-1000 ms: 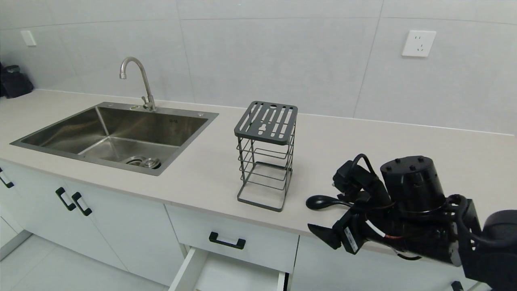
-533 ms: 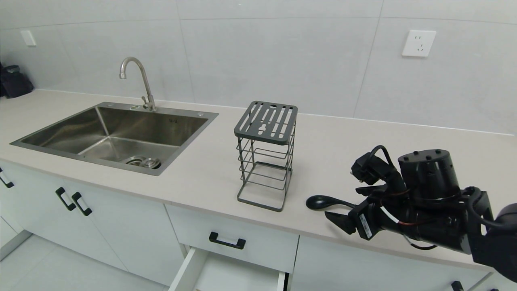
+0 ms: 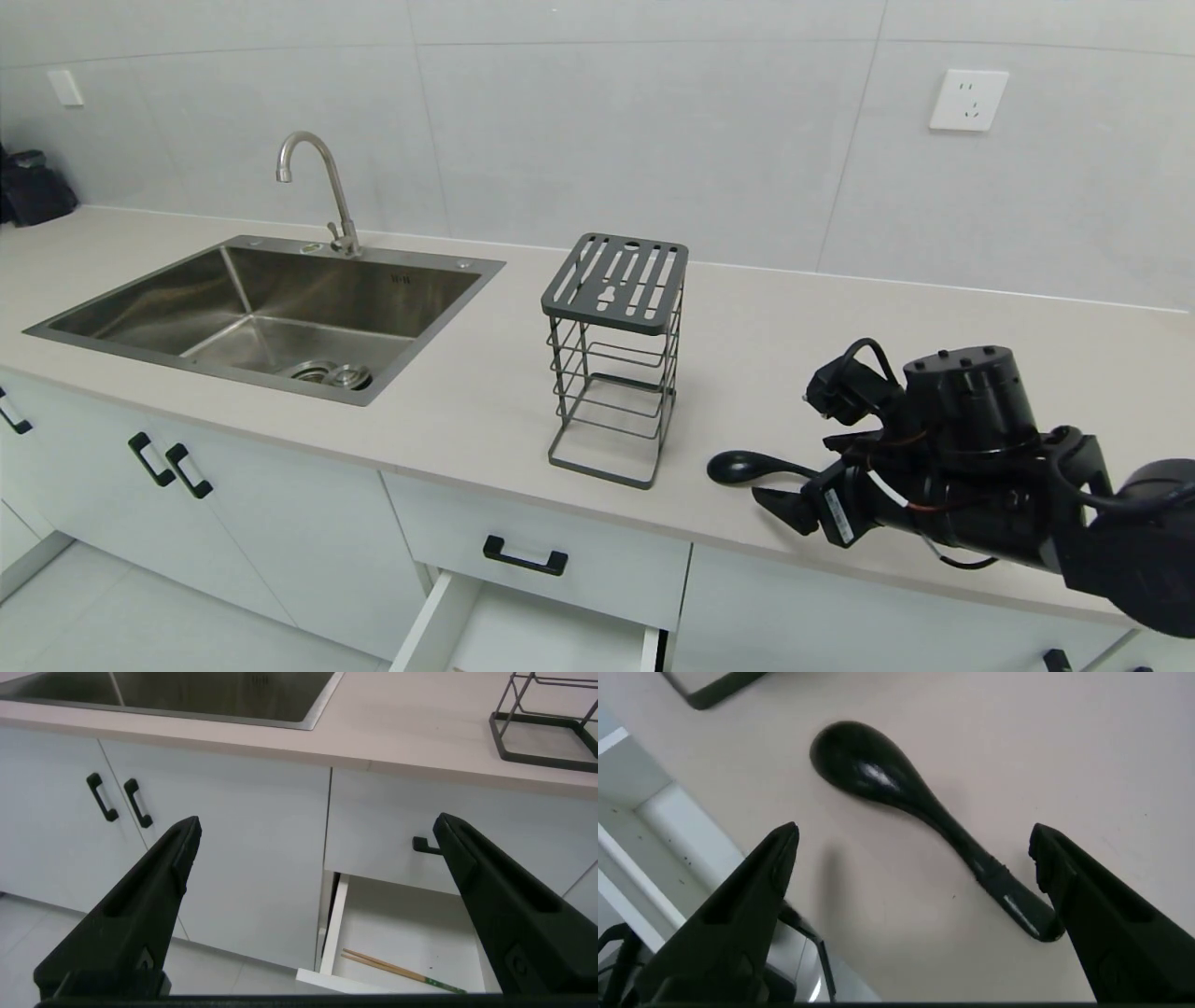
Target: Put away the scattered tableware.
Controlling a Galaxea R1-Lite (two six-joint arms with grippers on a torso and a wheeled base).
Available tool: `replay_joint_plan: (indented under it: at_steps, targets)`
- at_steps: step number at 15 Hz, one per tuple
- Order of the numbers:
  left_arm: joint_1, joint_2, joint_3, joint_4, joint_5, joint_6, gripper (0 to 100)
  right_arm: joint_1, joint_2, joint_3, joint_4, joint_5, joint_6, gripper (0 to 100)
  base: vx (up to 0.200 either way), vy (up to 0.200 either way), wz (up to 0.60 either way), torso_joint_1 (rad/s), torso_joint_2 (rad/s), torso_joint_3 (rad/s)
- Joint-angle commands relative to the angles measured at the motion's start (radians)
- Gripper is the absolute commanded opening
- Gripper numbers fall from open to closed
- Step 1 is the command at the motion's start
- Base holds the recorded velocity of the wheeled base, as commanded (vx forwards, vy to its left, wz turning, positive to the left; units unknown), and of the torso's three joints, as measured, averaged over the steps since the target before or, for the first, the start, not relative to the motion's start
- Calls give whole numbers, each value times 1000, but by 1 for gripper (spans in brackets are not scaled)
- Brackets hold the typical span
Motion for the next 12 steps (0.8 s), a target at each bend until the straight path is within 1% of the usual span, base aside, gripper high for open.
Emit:
replay_joint_plan:
  at_steps: [1, 6, 12]
  targets:
    - [0, 1, 0, 0, 0, 0, 100, -7, 94, -70, -1, 0, 1, 100, 0, 0, 0, 0, 0, 0]
    - [0, 1, 0, 0, 0, 0, 100, -12, 115, -73, -1, 0, 1, 100, 0, 0, 0, 0, 0, 0]
    - [0, 1, 0, 0, 0, 0, 100, -101, 114, -67, -1, 3, 1, 100, 0, 0, 0, 0, 0, 0]
